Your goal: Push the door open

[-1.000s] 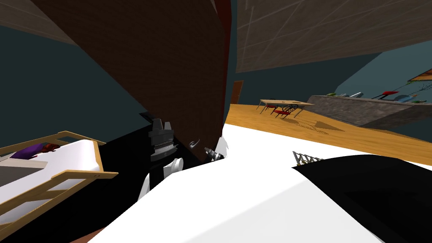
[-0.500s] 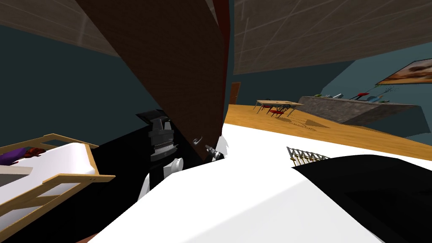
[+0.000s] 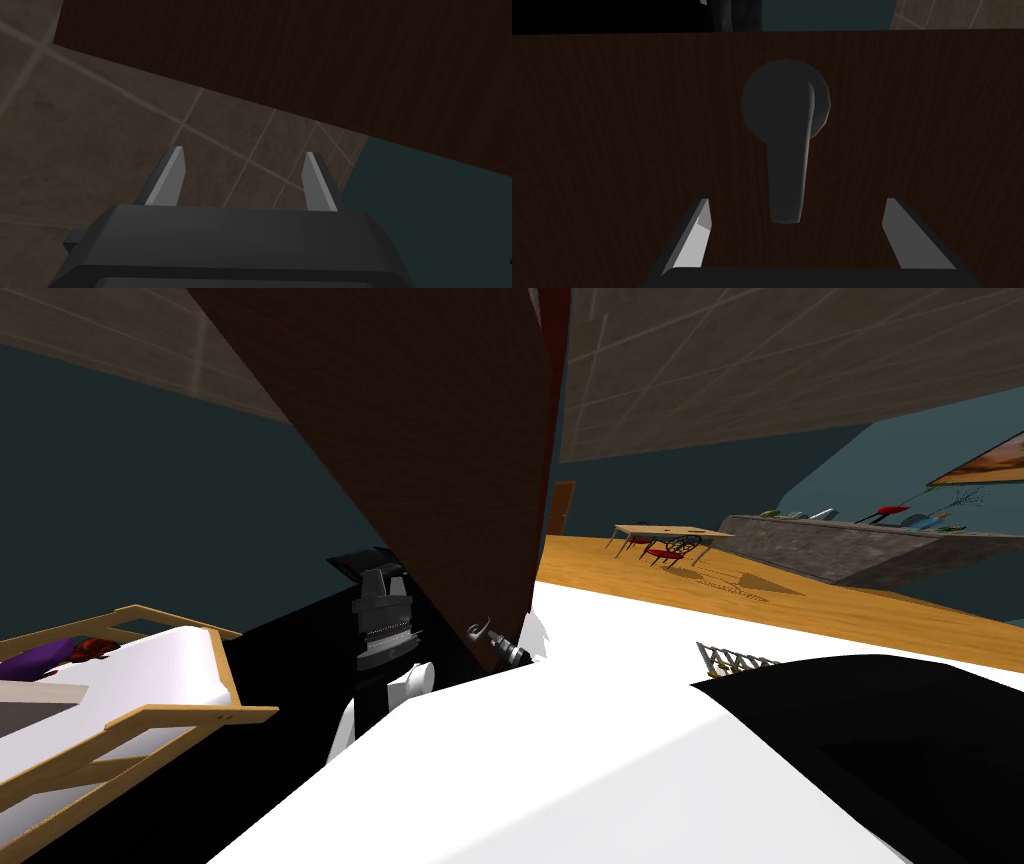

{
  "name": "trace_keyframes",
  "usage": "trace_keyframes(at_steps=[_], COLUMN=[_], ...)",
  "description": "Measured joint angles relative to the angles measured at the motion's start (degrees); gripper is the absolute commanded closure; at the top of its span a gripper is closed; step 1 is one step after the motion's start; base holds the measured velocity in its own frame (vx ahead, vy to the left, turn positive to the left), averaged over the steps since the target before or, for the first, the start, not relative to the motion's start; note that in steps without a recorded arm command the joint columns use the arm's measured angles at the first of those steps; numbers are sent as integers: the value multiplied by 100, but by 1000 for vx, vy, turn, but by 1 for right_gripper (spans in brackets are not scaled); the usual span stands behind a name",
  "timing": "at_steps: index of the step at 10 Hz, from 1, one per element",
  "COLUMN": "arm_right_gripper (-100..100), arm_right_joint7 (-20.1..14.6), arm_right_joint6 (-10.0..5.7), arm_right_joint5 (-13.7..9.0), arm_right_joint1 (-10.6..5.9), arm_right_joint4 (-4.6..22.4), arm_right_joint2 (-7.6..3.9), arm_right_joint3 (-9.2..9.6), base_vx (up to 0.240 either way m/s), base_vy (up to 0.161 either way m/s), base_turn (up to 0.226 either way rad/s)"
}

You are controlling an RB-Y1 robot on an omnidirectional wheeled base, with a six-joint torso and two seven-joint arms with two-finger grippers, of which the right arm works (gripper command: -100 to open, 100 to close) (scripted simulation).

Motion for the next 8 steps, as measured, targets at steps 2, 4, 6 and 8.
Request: trace_keyframes(at_steps=[2,4,6,8], arm_right_gripper=[-100,-100,100,100], arm_right_joint7=[19,39,40,39], arm_right_joint6=[-4,-8,-8,-8], arm_right_joint5=[-1,-2,-2,-2], arm_right_joint1=[-14,-25,-27,-26], arm_right_joint4=[30,63,63,63], arm_right_joint2=[36,87,91,88], arm_right_joint3=[-32,-60,-60,-60], base_vx=[125,97,-17,-16], base_vy=[132,110,-20,-21], base_turn=[22,6,3,1])
